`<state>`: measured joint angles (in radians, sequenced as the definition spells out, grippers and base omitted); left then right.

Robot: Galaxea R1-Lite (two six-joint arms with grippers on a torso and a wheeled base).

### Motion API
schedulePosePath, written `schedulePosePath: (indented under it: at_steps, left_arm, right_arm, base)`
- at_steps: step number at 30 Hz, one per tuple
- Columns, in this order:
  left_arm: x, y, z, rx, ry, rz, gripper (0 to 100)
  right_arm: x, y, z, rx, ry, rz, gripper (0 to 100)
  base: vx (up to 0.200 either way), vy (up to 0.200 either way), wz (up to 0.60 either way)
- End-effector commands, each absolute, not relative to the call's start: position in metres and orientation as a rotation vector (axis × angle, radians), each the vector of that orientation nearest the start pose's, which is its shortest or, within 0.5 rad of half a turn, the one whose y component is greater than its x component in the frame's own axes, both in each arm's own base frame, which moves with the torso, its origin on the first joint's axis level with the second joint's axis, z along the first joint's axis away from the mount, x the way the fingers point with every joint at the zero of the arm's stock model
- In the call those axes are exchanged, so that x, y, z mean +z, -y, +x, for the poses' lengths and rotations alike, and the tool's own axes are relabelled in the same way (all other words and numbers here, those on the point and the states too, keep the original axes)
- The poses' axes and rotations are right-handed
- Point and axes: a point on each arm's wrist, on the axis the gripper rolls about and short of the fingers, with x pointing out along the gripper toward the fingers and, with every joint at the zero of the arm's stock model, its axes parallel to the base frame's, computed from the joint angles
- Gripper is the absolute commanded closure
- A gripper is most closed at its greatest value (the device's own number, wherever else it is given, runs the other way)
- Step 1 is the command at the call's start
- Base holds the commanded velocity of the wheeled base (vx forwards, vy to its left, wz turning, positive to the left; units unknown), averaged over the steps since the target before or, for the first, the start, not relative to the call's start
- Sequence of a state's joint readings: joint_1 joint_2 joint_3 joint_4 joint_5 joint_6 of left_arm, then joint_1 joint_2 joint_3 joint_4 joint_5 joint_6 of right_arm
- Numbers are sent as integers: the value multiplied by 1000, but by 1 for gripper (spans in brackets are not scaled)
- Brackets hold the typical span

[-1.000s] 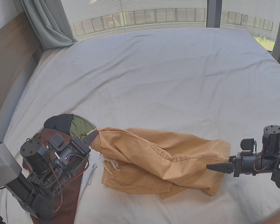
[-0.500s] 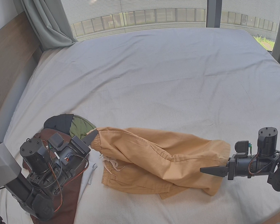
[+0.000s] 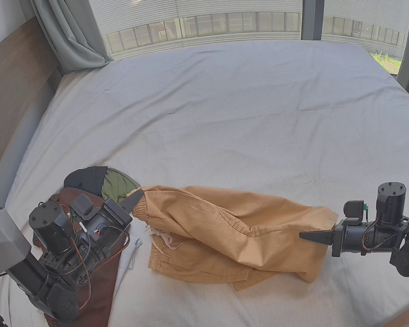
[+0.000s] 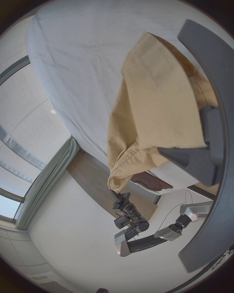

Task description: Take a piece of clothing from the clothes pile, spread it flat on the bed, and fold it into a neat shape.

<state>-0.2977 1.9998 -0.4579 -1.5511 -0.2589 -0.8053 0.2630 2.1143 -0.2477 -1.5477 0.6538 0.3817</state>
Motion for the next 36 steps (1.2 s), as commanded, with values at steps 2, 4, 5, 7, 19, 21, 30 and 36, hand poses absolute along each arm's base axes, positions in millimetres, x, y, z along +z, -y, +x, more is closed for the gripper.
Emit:
schedulePosePath:
  at_steps: [2, 4, 5, 7, 19, 21, 30, 36]
  left_arm:
    - [102, 95, 292, -532, -215, -786, 100]
    - [102, 95, 292, -535, -213, -785, 100]
    - [102, 95, 292, -535, -213, -785, 100]
    - [103, 95, 290, -537, -211, -782, 100]
    - [130, 89, 267, -641, -167, -760, 100]
    - [130, 89, 267, -641, -167, -760, 100]
    - [139, 82, 254, -666, -123, -670, 100]
    - [151, 71, 238, -714, -102, -657, 100]
  right_arm:
    - [44, -82, 258, 839, -463, 411, 100]
    - [48, -82, 257, 842, -448, 412, 100]
    - [49, -82, 257, 842, -446, 412, 100]
    - [56, -82, 256, 845, -430, 422, 100]
    - [89, -78, 253, 863, -298, 411, 100]
    - [89, -78, 253, 863, -298, 411, 100]
    - [109, -78, 247, 885, -236, 419, 100]
    - [111, -78, 250, 884, -219, 415, 100]
  base:
    - [0, 0, 0]
    - [0, 0, 0]
    - [0, 0, 0]
    - [0, 0, 0]
    - [0, 0, 0]
    - [0, 0, 0]
    - [0, 0, 0]
    - [0, 0, 0]
